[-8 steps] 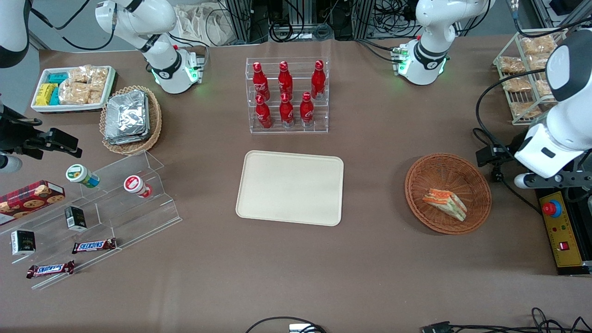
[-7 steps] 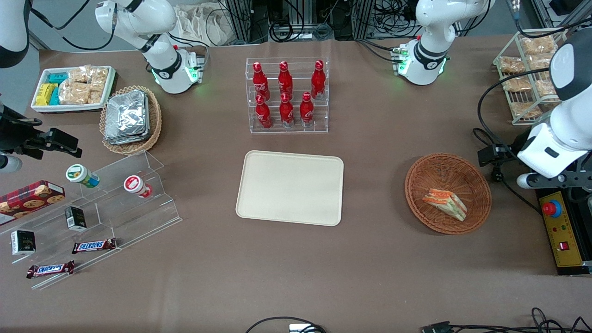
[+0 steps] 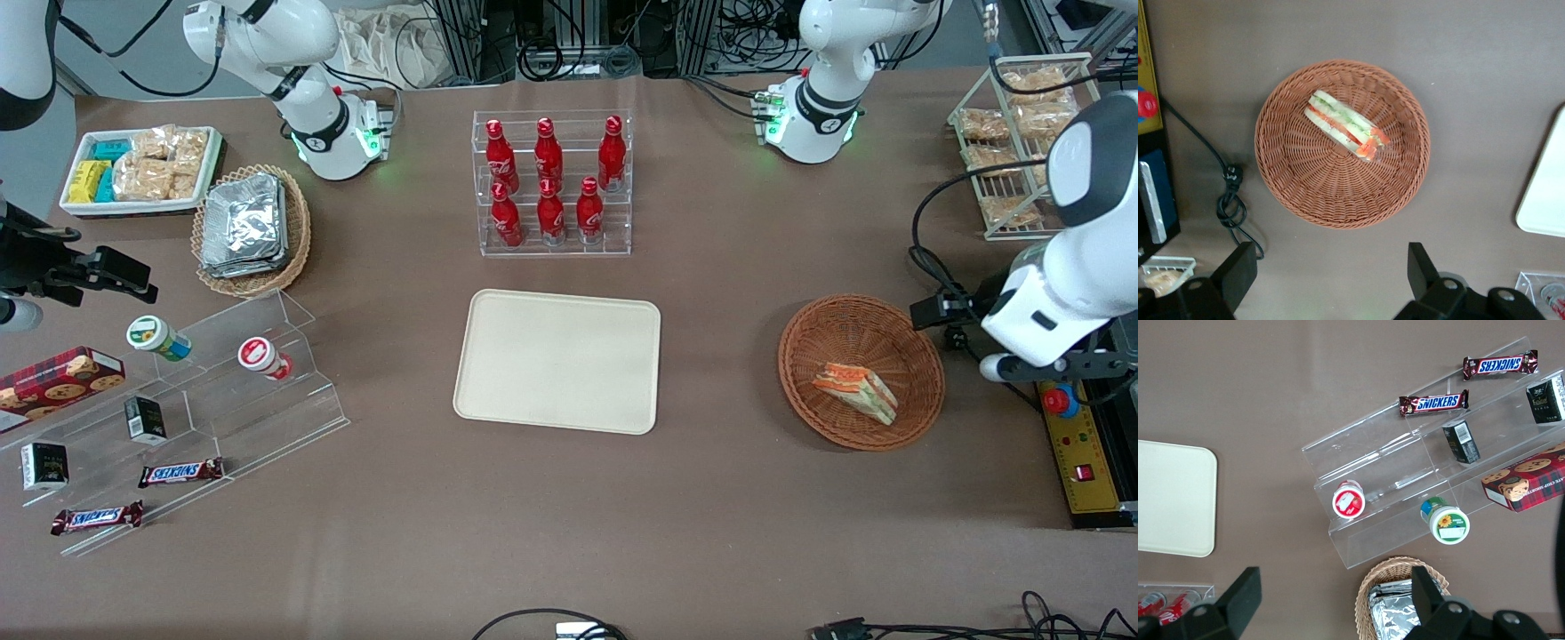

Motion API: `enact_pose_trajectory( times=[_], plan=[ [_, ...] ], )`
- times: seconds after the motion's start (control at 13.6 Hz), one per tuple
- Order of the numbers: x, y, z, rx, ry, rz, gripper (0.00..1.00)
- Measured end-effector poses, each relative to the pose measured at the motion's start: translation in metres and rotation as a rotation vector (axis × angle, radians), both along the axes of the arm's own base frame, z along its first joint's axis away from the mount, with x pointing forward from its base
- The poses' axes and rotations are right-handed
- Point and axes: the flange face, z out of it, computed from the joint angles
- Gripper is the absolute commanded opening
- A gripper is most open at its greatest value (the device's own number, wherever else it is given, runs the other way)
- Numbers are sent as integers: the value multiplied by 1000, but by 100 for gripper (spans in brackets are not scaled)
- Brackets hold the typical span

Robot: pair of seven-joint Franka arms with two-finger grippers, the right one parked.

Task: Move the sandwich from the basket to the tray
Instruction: 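Move the left gripper down over the wrapped sandwich in the basket, then close the left gripper on the wrapped sandwich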

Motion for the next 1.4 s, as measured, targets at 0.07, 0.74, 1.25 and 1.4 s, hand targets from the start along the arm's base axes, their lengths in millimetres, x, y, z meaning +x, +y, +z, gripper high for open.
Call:
enact_pose_trajectory(
  times=[0.07,0.74,1.25,1.4],
  plan=[
    [1,-1,-14,11,3,63,100],
    [14,22,-145,152,-10,857,100],
    [18,18,-201,198,52,1063,100],
    [18,17,-204,200,52,1081,100]
  ],
)
